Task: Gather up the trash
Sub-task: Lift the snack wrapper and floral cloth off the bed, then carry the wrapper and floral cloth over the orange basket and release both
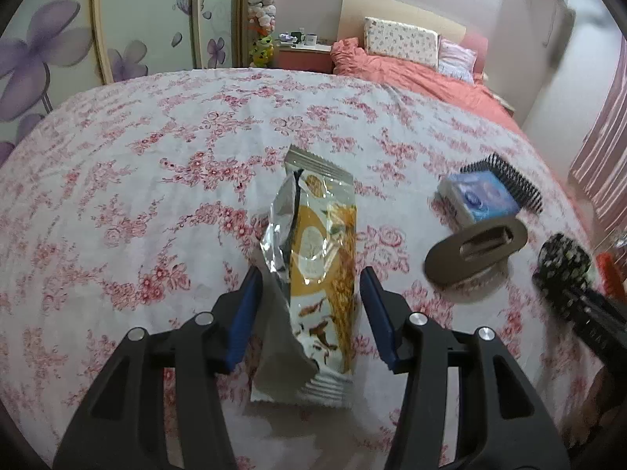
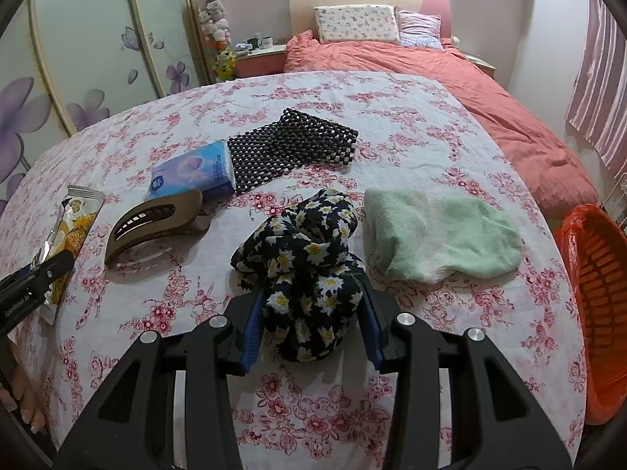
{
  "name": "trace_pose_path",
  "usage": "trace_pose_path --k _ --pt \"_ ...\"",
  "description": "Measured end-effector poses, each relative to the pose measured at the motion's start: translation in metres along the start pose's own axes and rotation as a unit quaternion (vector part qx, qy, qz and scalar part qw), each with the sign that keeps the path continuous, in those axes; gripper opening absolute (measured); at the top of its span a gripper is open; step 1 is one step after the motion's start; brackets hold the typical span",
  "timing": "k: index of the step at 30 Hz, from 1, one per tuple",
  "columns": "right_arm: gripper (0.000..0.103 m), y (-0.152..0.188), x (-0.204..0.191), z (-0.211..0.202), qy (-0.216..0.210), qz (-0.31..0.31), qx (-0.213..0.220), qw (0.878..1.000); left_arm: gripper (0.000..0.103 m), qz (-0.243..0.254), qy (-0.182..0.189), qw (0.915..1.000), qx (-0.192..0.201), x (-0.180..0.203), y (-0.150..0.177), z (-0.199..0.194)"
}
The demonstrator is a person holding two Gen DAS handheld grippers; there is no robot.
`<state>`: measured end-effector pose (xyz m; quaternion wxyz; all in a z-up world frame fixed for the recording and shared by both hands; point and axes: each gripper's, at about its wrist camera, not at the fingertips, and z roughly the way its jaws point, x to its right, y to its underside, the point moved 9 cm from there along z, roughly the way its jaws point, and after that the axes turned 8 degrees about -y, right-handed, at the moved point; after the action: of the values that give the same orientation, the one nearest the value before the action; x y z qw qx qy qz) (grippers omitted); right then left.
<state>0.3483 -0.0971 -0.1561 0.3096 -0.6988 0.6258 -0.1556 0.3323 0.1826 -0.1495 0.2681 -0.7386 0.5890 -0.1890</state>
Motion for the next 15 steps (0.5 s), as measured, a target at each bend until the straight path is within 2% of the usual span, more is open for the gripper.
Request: trace_pose_path --k 2,3,6,15 --pt "0.040 0.001 -0.002 -0.001 -0.005 -0.002 0.001 1.000 0.047 0.010 -0.010 0.9999 0.000 0.002 0.003 -0.002" --pt "0.030 0.001 -0.004 -0.001 -0.014 -0.002 0.002 1.000 0.043 0.013 -0.016 0.9998 0.001 0.002 0.003 -0.003" --pt "0.022 0.001 -0.010 -0.004 -0.026 -0.005 0.007 1.000 0.037 0.019 -0.016 0.9997 0.003 0.003 0.003 -0.004" --pt "0.021 -0.010 -0.010 -0.029 -0.058 0.011 0.036 0.998 0.035 0.019 -0.006 0.9995 0.023 0.008 -0.003 -0.022"
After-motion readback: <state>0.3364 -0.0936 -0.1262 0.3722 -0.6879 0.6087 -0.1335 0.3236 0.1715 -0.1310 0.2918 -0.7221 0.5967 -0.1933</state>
